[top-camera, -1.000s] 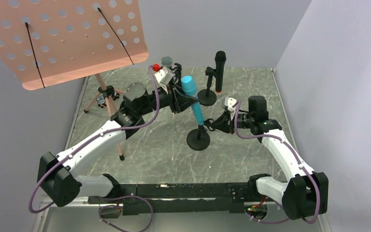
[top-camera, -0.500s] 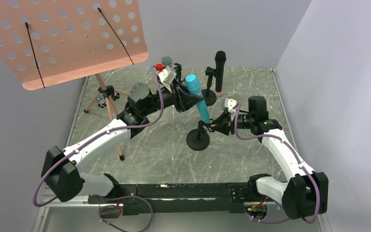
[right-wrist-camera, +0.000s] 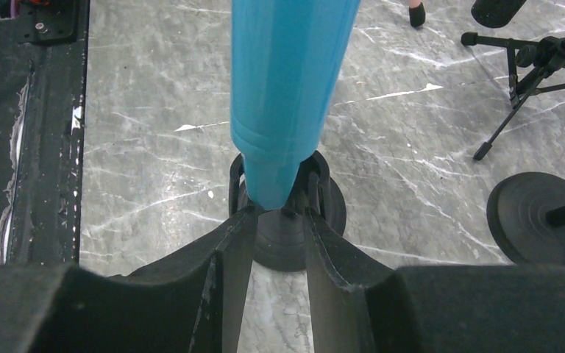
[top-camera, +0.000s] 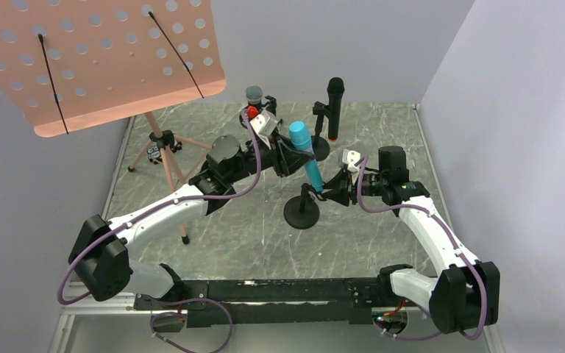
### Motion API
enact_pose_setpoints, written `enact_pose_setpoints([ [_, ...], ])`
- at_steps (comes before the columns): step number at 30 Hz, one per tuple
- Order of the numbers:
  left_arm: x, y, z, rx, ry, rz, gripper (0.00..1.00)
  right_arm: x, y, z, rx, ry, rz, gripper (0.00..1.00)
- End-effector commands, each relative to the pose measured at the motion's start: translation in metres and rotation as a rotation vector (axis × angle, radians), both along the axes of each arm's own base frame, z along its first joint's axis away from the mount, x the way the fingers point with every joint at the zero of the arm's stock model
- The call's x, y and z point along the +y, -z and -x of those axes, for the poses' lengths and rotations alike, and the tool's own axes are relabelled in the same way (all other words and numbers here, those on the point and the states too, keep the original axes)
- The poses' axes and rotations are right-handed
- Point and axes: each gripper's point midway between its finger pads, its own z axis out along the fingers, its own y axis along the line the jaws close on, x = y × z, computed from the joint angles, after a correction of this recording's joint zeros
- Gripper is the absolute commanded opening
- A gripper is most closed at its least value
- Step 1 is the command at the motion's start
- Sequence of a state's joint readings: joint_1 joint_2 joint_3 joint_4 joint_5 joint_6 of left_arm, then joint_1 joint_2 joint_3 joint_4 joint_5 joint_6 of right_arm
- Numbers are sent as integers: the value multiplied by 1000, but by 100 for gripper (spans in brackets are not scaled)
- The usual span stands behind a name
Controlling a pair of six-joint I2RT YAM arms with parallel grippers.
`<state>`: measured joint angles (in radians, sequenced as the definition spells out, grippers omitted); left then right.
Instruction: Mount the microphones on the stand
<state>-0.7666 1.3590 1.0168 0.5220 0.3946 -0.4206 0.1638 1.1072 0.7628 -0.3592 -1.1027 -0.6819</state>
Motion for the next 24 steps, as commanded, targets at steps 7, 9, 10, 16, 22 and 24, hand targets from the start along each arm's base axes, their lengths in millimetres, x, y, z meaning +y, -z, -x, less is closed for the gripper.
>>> enact_pose_setpoints([
  [7,-5,10,-5,-16,-19,27,0,4,-7,4,-7,-43,-15,43],
  [9,-6,16,-4,-4,-10,26,0,4,-7,4,-8,-43,-14,45],
  [10,-7,20,-3,3,-8,22,0,3,-7,4,-6,-43,-14,46],
  [16,-12,45,-1,38,-4,-8,0,2,-9,5,-11,-42,-17,51],
  [22,-12,64,4,66,19,-26,0,-1,-11,3,-16,-28,-7,52],
  [24,-13,72,3,78,15,-44,0,-6,-13,3,-31,-26,9,52],
])
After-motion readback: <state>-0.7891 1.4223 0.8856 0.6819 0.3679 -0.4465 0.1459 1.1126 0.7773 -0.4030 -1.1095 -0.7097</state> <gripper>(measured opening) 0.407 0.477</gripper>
